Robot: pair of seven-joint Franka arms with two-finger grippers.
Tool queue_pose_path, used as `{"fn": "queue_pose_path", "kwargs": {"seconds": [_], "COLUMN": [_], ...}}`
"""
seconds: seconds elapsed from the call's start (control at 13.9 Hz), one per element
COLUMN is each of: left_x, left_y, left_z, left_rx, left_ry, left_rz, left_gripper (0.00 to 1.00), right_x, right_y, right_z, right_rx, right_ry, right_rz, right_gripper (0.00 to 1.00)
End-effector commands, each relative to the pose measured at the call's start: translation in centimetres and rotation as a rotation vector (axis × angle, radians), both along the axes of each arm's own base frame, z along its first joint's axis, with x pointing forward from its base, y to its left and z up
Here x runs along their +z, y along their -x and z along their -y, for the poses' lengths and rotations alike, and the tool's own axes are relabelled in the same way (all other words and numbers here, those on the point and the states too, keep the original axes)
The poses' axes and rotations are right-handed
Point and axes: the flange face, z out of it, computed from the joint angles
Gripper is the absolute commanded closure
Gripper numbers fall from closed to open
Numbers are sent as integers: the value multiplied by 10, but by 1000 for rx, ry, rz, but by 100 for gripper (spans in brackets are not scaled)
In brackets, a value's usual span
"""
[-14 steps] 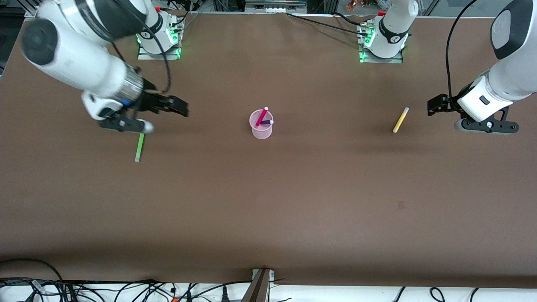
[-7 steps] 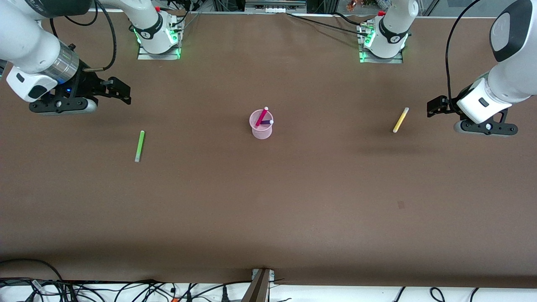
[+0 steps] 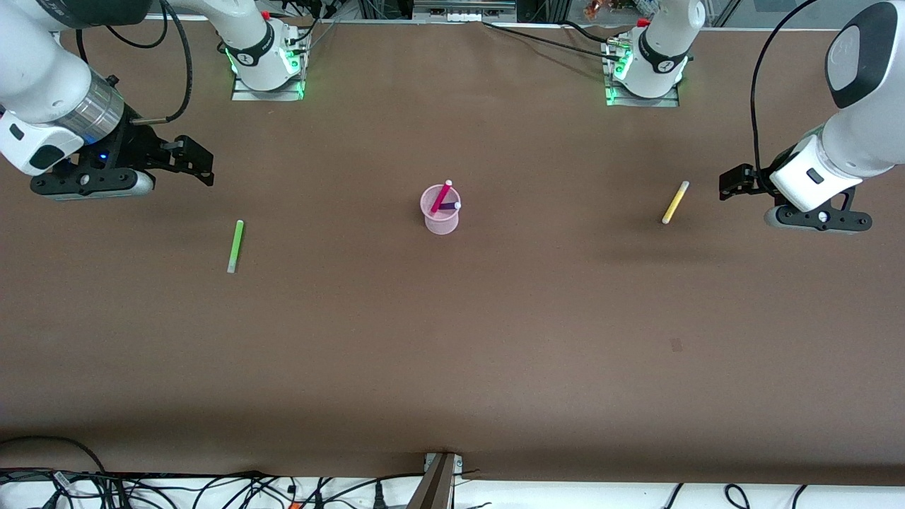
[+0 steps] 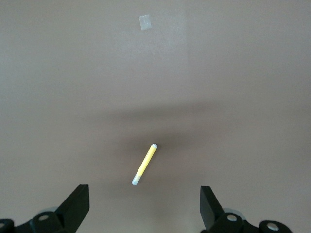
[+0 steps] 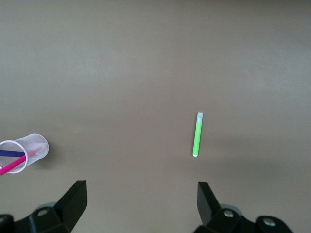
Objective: Organize pens into pink holder with both arms
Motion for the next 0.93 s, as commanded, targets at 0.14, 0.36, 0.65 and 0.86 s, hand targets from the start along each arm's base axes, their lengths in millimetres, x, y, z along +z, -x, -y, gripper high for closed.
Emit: {"fn": "queue_pose_path", "kwargs": {"seconds": [0.14, 0.36, 0.65, 0.86], "left_x": [5, 5, 6, 6], "left_y": [-8, -9, -10, -10], "left_z": [0, -1, 0, 0], "left_rx": [-22, -21, -22, -22], "left_ry": [-8, -8, -8, -8], "left_rz": [10, 10, 12, 12], "left_gripper": [0, 0, 0, 0], "right_x": [-2, -2, 4, 4], "right_y": [-14, -14, -9, -8], "right_z": [28, 38, 38, 37], "right_rx": [-49, -54, -11, -3], "right_ry": [9, -12, -3, -2], "right_rz": [-33, -48, -75, -80], "right_gripper": [0, 0, 0, 0]}}
